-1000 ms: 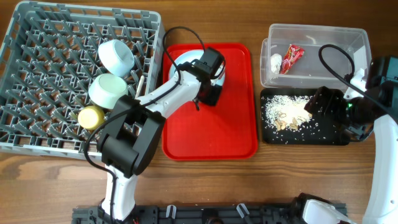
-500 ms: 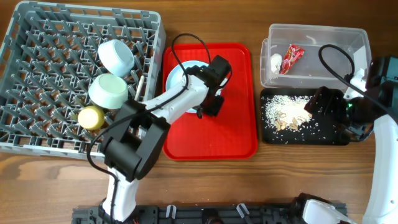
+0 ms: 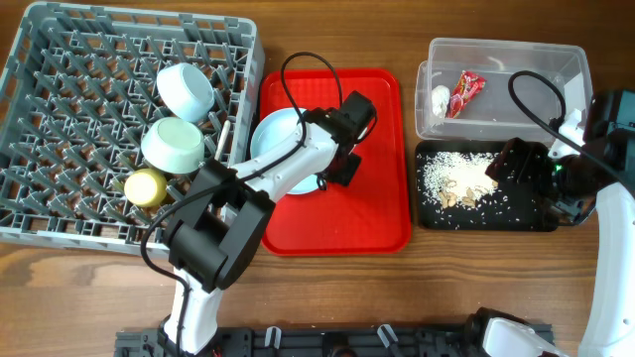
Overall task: Sort waste into correct bins and load items into the dishwasher rack
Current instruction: 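Grasp the blue plate edge and tilt it up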
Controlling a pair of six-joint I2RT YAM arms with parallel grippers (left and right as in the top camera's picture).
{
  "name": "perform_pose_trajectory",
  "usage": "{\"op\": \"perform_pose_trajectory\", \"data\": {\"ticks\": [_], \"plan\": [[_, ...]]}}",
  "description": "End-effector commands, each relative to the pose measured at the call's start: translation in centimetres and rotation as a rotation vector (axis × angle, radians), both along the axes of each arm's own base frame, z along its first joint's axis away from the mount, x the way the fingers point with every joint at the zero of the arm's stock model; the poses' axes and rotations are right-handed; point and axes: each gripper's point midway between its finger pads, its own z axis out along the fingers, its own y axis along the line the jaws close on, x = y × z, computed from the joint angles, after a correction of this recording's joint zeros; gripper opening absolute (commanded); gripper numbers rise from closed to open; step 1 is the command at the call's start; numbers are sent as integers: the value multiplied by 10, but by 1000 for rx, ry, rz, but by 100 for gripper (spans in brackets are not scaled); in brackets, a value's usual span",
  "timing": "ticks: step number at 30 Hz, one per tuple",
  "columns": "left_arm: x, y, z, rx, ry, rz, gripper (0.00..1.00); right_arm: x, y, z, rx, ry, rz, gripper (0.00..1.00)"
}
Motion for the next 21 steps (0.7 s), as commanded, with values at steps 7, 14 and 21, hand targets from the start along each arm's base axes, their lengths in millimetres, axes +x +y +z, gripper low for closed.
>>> {"op": "perform_pose_trajectory", "data": {"ticks": [7, 14, 21], "plan": [[-6, -6, 27, -19, 3, -10, 4, 2, 0, 11, -7, -39, 18, 100], [-4, -16, 99, -139, -83, -20, 4, 2, 0, 11, -7, -39, 17, 100], [2, 1, 176, -253, -234, 15, 4, 2, 0, 11, -7, -39, 18, 100]]}}
